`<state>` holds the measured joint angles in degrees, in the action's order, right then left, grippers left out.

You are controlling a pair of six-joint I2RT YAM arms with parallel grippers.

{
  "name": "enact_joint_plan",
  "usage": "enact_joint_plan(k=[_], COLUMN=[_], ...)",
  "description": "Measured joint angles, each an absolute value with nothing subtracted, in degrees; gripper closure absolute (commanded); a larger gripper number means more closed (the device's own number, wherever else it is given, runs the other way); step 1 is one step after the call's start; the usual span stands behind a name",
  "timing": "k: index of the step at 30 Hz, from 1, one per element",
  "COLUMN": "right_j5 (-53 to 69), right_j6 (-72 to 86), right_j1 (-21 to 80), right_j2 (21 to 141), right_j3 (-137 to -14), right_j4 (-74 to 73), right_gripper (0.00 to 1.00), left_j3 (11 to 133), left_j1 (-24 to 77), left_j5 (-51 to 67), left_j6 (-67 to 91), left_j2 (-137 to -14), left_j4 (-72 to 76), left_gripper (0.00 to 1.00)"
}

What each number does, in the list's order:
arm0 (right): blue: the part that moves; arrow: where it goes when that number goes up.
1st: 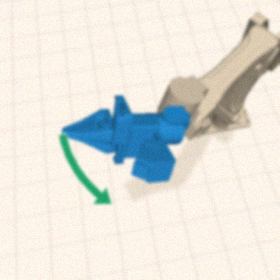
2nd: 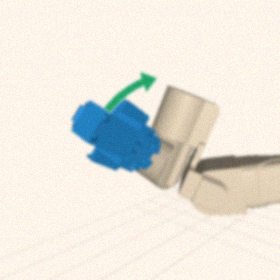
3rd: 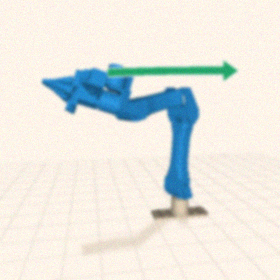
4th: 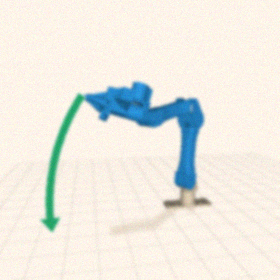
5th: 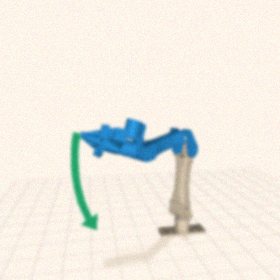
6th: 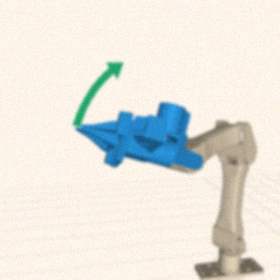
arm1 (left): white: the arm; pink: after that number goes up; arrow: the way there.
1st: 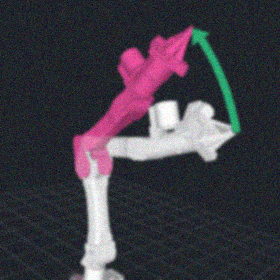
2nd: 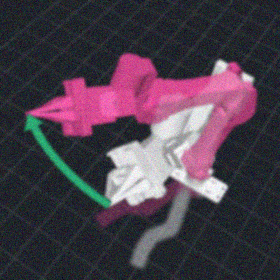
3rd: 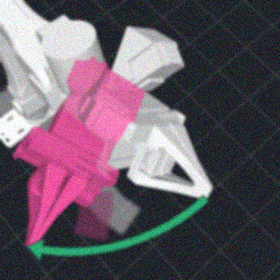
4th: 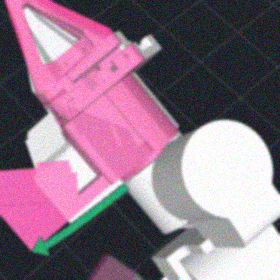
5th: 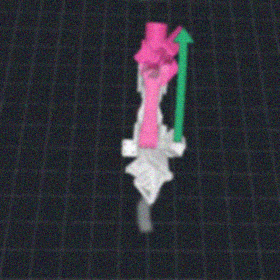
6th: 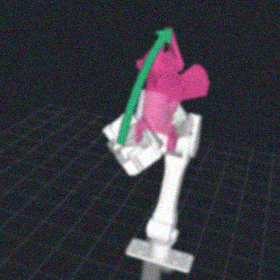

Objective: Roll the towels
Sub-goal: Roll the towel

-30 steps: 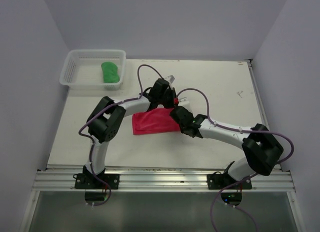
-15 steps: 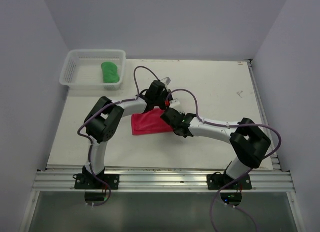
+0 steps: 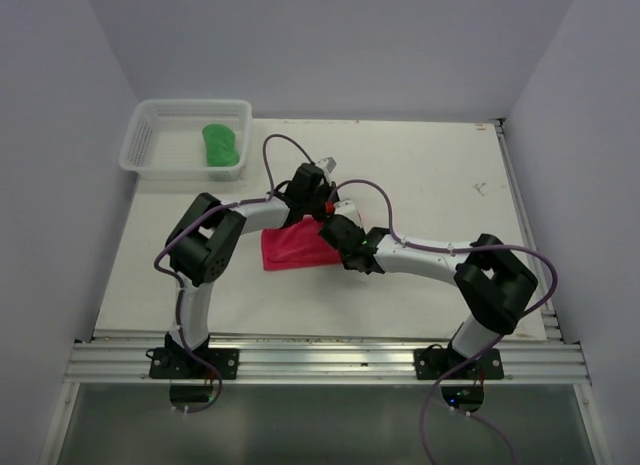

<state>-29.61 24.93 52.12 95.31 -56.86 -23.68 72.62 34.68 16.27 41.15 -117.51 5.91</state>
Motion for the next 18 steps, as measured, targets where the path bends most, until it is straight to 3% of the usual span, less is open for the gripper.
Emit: enact_joint_plan(k=[6, 13, 18], right_j5=[-27.4, -22.8, -15.4], right_j6=[26.0, 28.0, 30.8], right_j1=[52.0, 49.0, 43.3], right_j2=[95.3, 91.6, 83.3], right_j3=[-56.9, -56.8, -53.5], right_j4=[-22.3, -22.9, -20.1], right_gripper=[0.84, 0.61, 0.57], left_j3=[72.4, 72.3, 71.3], left_j1=[34.5, 34.3, 34.1], left_j5=[16.8, 17.0, 17.0], left_j6=[40.9, 40.4, 39.6], left_j2=[-117.5, -117.5, -117.5], left_j4=[6.4, 6.8, 8.6], left_gripper=[0.92, 0.96, 0.96])
